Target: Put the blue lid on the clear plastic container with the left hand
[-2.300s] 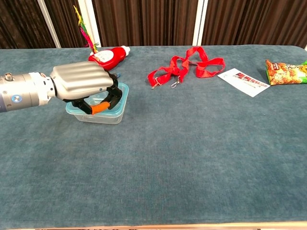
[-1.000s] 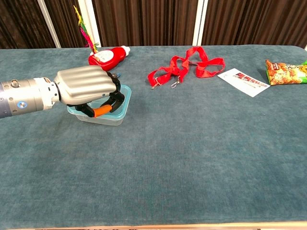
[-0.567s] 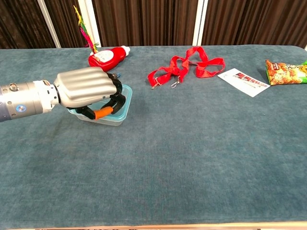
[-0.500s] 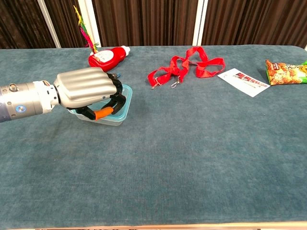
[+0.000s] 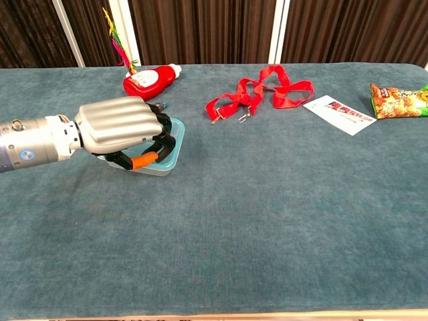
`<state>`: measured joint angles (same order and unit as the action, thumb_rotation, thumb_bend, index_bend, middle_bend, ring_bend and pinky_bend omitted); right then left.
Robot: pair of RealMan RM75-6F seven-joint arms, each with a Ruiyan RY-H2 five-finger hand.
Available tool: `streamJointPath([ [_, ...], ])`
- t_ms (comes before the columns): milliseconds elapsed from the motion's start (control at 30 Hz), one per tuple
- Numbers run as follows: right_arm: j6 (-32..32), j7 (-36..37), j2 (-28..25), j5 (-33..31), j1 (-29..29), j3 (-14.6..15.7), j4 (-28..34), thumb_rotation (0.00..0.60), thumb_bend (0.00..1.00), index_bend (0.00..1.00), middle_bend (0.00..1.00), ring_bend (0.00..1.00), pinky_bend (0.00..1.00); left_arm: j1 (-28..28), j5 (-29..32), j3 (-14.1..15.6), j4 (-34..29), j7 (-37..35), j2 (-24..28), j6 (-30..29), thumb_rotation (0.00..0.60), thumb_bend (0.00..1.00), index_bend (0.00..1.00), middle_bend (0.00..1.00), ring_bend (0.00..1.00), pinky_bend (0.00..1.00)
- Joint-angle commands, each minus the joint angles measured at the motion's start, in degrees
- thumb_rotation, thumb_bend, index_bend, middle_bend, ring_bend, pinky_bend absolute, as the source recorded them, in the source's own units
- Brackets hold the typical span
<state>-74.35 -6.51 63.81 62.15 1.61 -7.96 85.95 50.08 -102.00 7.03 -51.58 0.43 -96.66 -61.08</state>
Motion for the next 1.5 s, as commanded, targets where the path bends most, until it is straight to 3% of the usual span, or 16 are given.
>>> streamJointPath([
  [33, -0.01, 0.01, 0.0, 0.01, -0.01, 0.01, 0.03, 0.6, 0.31, 0.07, 0.05, 0.04, 0.0, -0.02, 0.09, 0.02, 0.02, 0.13, 0.08, 0.19, 0.6, 0.57, 0.51, 0.47, 0.28, 0.33],
  [567, 0.09, 0.12, -0.08, -0.01, 0.0, 0.01, 0.08, 0.6, 0.31, 0.07, 0.05, 0.04, 0.0, -0.12, -0.11, 0.28, 1.42, 1.8, -0.71, 0.47, 0.6, 0.57, 0.51, 0.46, 0.28, 0.32],
  [900, -0.06, 0.29, -0.07, 0.22, -0.01, 0.02, 0.07, 0.6, 0.31, 0.07, 0.05, 0.04, 0.0, -0.56, 1.45, -2.18, -0.82, 1.97, 1.35, -2.41, 0.6, 0.57, 0.5, 0.46, 0.28, 0.33],
  [1133, -0.28, 0.42, -0.02, 0.56, -0.04, 0.05, 0.12, 0.6, 0.31, 0.07, 0.05, 0.04, 0.0, -1.72, 5.69, -4.97, -7.24, 0.17, 4.83, -2.35, 0.6, 0.56, 0.46, 0.46, 0.28, 0.33],
  [1267, -0.43, 0.48, -0.02, 0.85, -0.04, 0.1, 0.19, 0.6, 0.31, 0.07, 0.05, 0.04, 0.0, -2.41, 8.61, -6.9, -12.51, 0.57, 7.53, -1.93, 0.6, 0.55, 0.37, 0.45, 0.28, 0.33],
  [1500, -0.65, 1.15, -0.22, 2.14, -0.05, 0.39, 0.58, 0.6, 0.31, 0.07, 0.05, 0.04, 0.0, -7.99, 19.79, -11.17, -27.7, 14.77, 15.04, -3.72, 0.6, 0.52, 0.2, 0.3, 0.22, 0.3],
])
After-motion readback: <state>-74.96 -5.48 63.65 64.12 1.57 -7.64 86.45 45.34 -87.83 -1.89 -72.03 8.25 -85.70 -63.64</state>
